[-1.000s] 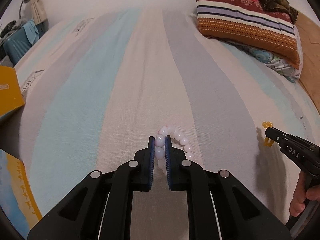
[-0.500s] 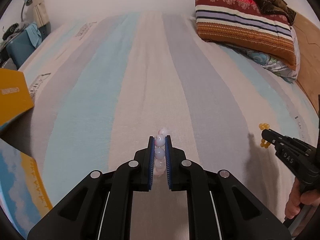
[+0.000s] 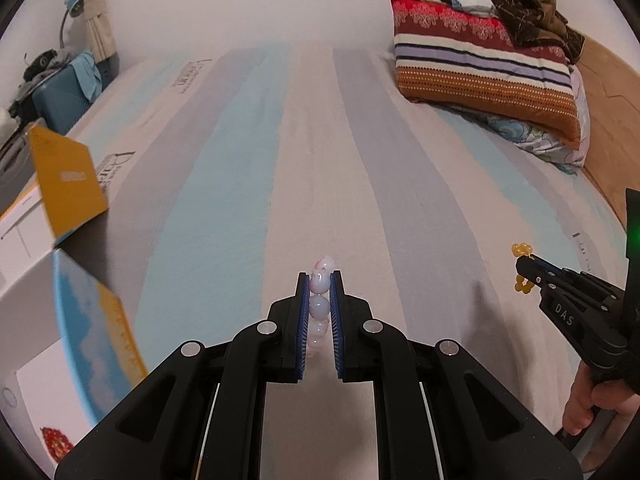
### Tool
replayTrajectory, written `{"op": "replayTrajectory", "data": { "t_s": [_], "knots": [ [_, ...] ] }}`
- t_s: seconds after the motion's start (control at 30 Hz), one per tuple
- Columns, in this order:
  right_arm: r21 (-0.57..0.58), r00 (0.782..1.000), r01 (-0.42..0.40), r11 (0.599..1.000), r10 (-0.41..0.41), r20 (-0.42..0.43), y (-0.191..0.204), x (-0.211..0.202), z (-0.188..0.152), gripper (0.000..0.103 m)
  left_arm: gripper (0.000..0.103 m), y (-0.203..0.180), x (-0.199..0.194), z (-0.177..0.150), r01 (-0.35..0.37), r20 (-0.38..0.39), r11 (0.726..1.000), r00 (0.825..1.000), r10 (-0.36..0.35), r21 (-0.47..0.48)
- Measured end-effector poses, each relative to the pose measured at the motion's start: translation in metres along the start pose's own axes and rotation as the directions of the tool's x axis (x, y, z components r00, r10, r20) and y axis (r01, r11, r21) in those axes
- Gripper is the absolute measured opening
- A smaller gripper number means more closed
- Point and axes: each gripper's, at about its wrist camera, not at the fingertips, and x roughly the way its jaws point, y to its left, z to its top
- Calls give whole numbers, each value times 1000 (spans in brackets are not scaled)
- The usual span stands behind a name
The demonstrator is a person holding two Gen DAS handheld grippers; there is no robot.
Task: Organize jewelry
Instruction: 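Carry the white and yellow bracelets with both tools over the white box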
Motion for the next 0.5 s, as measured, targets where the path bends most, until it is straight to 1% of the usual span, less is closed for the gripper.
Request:
{"op": "replayTrajectory", "data": {
  "t_s": [0.23, 0.37, 0.5],
  "knots": [
    [-27, 999, -29, 999, 29, 15, 28, -30, -10, 9, 9, 20, -38, -13, -20, 22, 1000, 1000, 21, -18],
    [-57, 999, -42, 997, 43, 22, 46, -46, -18, 9, 9, 39, -56, -21, -36, 32, 998, 999, 37, -41],
    [-86, 997, -61, 994, 64, 31, 71, -60, -24, 9, 9, 67, -79, -33, -54, 48, 996, 997, 57, -78]
  ]
}}
